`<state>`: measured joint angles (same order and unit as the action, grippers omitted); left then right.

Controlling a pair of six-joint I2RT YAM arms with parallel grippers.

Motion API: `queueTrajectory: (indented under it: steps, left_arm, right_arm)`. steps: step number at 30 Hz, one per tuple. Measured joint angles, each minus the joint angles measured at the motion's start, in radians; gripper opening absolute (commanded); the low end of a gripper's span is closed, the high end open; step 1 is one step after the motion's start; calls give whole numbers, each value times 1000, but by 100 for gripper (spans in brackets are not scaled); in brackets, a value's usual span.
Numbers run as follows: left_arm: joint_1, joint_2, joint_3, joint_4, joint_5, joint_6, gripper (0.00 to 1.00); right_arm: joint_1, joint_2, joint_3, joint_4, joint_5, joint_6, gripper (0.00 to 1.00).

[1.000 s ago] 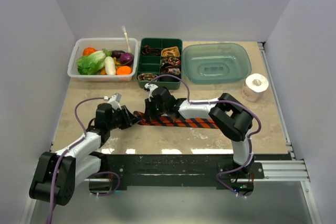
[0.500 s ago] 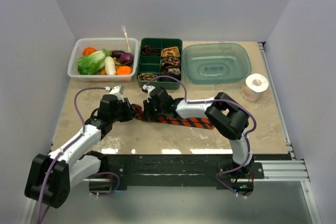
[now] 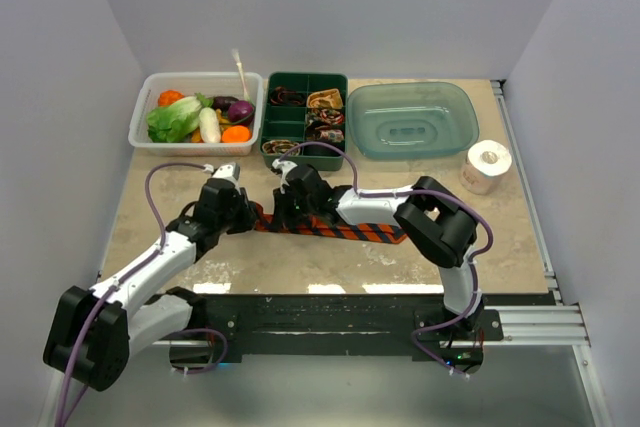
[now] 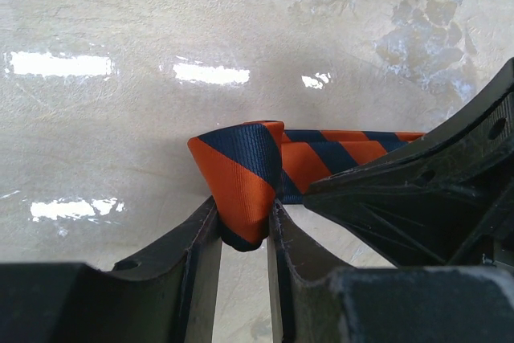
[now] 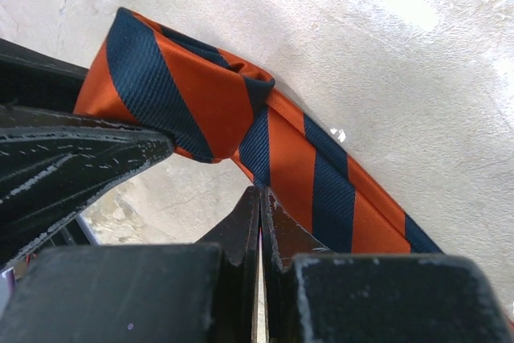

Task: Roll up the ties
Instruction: Roll the tie at the center of the board.

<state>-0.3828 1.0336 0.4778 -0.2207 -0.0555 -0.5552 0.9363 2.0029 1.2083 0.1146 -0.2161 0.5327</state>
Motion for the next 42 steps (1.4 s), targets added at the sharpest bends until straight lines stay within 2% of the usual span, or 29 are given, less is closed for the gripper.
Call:
queueTrajectory:
  steps: [8, 17, 30, 42]
  left_arm:
    - [-23, 16, 14, -42, -12, 0, 0]
    - [-53, 59, 79, -101, -33, 1, 0]
    - [-163, 194, 199, -237, -189, 2, 0]
    - [-189, 215, 218, -282, -234, 0, 0]
  right_arm:
    - [0, 14, 29, 4, -5, 14, 0]
    - [1, 100, 77, 37, -29, 40, 0]
    - [1, 119, 106, 24, -39, 50, 0]
    - [5, 103, 119, -40, -19, 42, 0]
